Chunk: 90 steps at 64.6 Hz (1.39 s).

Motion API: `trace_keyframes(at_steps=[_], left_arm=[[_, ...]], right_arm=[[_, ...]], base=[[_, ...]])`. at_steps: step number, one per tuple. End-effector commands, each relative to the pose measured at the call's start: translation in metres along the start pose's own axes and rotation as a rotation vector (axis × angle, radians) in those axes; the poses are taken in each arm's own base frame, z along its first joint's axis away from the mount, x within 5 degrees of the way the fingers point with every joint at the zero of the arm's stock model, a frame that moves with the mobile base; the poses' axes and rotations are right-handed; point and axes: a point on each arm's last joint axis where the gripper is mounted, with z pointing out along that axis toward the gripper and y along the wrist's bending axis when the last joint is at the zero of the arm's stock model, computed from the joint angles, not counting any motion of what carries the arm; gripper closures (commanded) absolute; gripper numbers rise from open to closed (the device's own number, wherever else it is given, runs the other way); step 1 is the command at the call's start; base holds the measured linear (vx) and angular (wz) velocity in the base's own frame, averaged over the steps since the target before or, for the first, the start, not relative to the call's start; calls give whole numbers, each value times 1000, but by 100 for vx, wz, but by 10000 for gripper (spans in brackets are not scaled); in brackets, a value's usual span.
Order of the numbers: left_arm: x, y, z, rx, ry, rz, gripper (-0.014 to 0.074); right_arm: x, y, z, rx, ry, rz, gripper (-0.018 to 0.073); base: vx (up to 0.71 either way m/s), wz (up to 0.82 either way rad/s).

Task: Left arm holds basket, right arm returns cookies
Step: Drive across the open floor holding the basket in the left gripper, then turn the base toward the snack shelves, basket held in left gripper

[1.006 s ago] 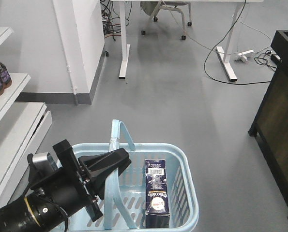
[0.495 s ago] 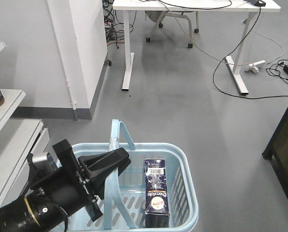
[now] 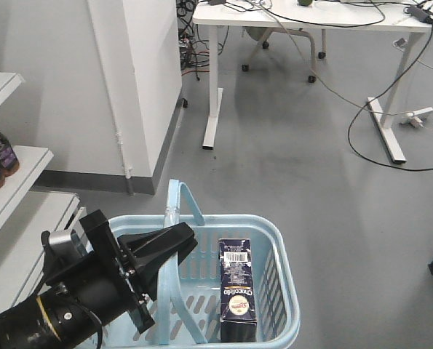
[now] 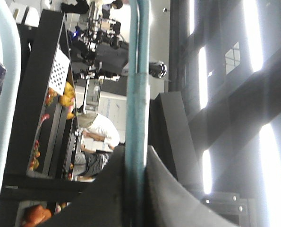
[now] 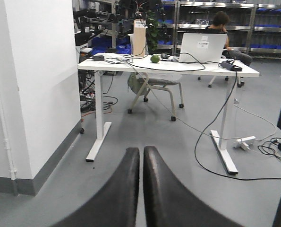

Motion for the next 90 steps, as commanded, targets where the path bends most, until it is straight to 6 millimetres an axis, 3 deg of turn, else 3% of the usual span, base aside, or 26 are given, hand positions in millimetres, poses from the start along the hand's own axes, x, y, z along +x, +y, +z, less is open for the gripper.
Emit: trace_keyframes(at_steps=[1, 90], left_arm=[[11, -38, -2, 333, 98, 3, 596], [11, -38, -2, 333, 98, 3, 596]], right_arm=[[-1, -1, 0, 12, -65, -6, 569], [-1, -1, 0, 12, -65, -6, 569]], base=[[18, 29], [13, 49]])
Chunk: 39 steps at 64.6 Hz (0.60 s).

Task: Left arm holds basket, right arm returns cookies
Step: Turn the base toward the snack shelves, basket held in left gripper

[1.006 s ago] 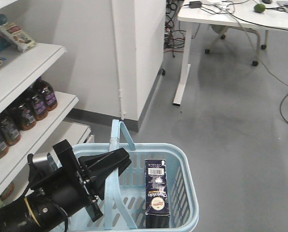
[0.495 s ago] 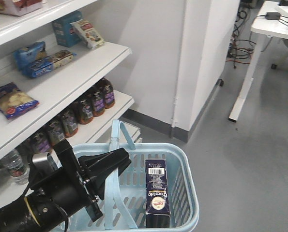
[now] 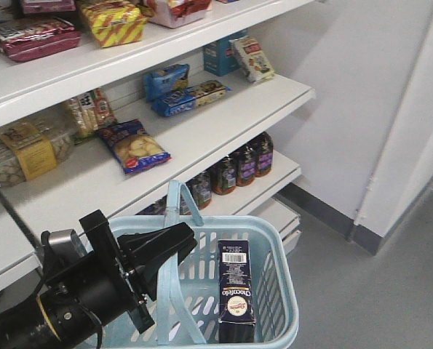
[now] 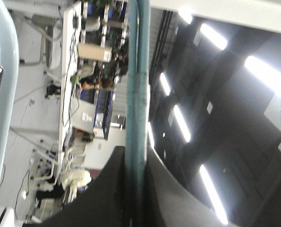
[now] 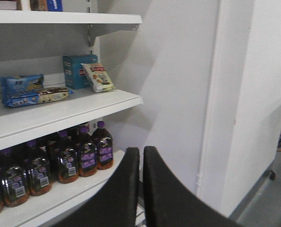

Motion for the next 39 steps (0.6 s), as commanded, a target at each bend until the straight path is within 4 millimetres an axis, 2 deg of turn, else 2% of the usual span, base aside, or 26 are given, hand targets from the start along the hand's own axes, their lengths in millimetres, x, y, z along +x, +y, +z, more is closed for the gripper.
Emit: trace_keyframes(at_steps=[1, 39], left_arm=[[11, -38, -2, 333, 98, 3, 596], [11, -38, -2, 333, 98, 3, 596]], right_arm=[[-1, -1, 0, 12, -65, -6, 569], [-1, -1, 0, 12, -65, -6, 569]], base=[[13, 50], [11, 45]])
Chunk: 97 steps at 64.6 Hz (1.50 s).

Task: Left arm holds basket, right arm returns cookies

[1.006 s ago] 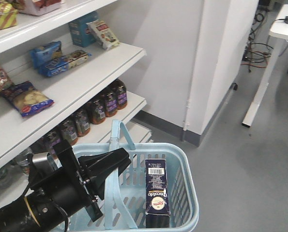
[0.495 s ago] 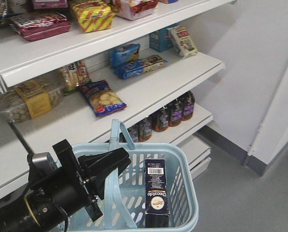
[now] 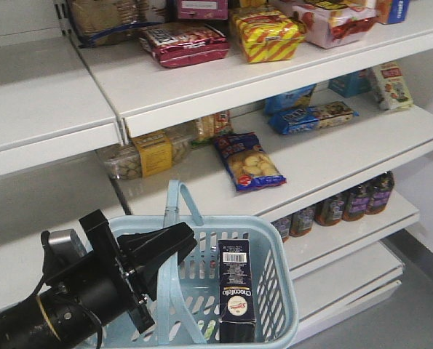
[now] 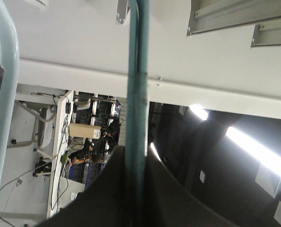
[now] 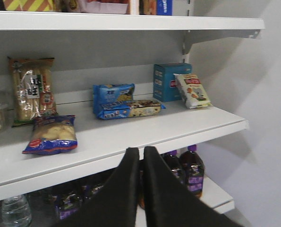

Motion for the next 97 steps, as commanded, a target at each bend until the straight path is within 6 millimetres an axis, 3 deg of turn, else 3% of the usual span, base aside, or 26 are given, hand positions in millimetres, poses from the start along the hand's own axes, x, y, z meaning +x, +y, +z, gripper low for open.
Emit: trace_keyframes(at_steps=[1, 97], left_arm=[[11, -38, -2, 333, 98, 3, 596], [11, -38, -2, 333, 98, 3, 596]], right_arm=[[-1, -1, 0, 12, -65, -6, 569], [-1, -1, 0, 12, -65, -6, 569]], base=[[10, 44], [4, 33]])
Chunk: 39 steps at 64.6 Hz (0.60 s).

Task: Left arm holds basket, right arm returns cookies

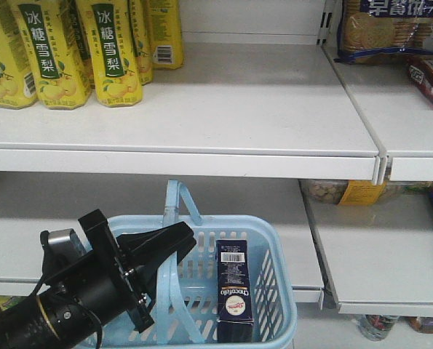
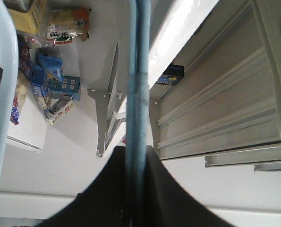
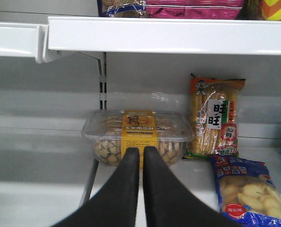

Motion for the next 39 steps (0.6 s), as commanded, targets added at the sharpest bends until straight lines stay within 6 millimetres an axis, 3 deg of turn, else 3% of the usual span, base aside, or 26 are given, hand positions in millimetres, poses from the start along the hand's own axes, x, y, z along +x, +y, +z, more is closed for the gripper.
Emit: trace_keyframes(at_steps=[1, 39], left_arm=[[11, -38, -2, 333, 98, 3, 596], [11, -38, -2, 333, 98, 3, 596]], right_arm=[[-1, -1, 0, 12, -65, -6, 569], [-1, -1, 0, 12, -65, -6, 569]], base=[[-1, 19], [0, 1]])
